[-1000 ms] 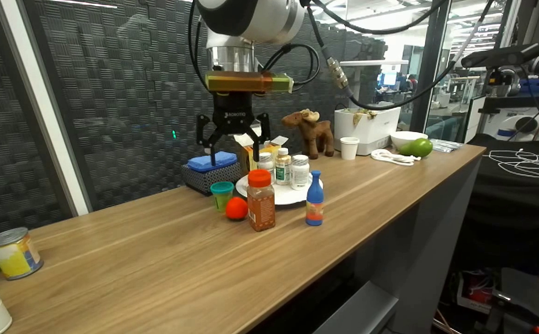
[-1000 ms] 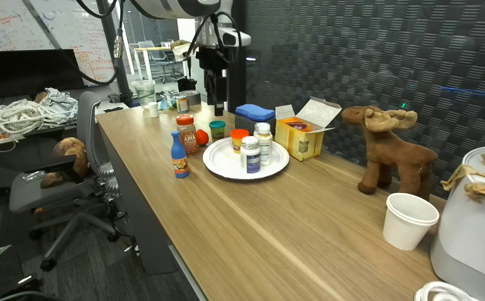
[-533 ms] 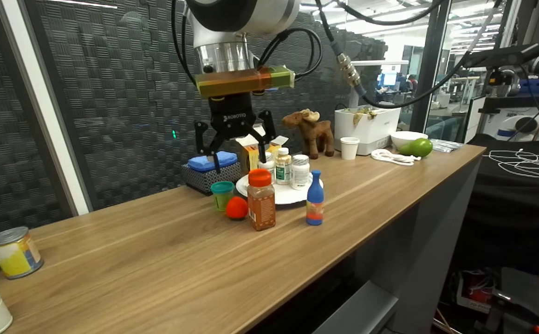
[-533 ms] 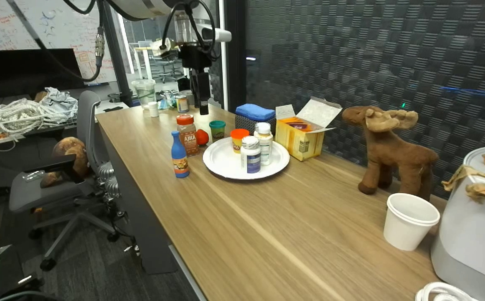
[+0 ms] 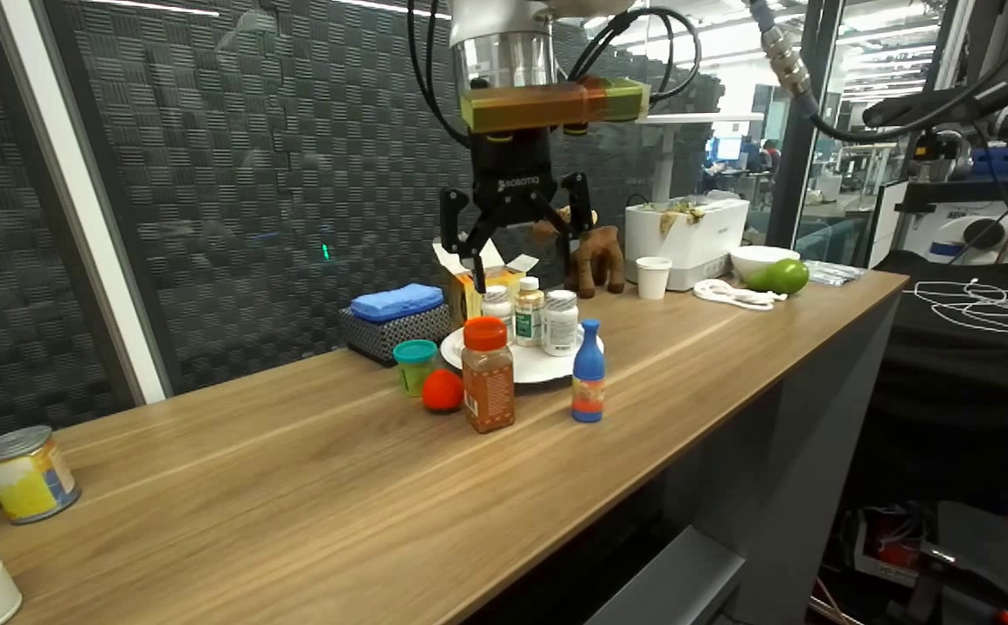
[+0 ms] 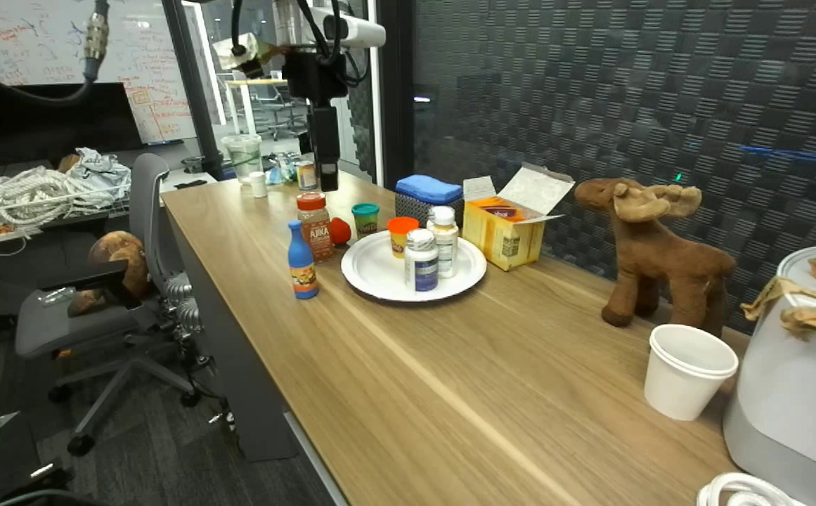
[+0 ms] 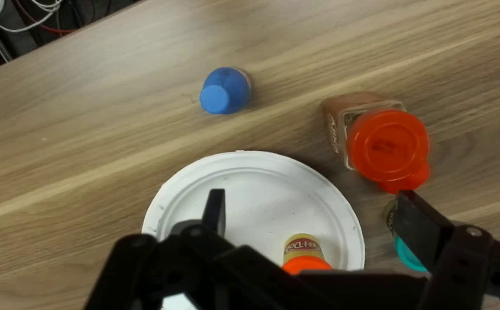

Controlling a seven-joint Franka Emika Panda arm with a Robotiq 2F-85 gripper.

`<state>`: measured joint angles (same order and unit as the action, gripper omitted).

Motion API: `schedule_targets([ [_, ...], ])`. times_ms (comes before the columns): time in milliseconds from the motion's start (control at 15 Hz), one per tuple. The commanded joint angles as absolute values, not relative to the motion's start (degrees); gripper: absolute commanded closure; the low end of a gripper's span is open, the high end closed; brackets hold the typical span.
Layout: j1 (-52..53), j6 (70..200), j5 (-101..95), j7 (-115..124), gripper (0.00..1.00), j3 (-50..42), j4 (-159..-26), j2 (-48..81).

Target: Put all the items surrounding the plate on to the plate.

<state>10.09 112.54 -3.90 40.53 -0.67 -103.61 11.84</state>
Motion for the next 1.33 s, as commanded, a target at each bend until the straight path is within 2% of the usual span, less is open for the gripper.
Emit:
schedule_targets([
  [0,9.74,120.4,-2.77,39.11,0.0,1.78,-107.93,9.27],
  [267,11.36,126.77,-3.04,39.33,0.0,4.68,-108.64,11.76],
  [1267,10.23,122.25,-4.49,39.92,0.0,3.36,-107.14,12.37],
])
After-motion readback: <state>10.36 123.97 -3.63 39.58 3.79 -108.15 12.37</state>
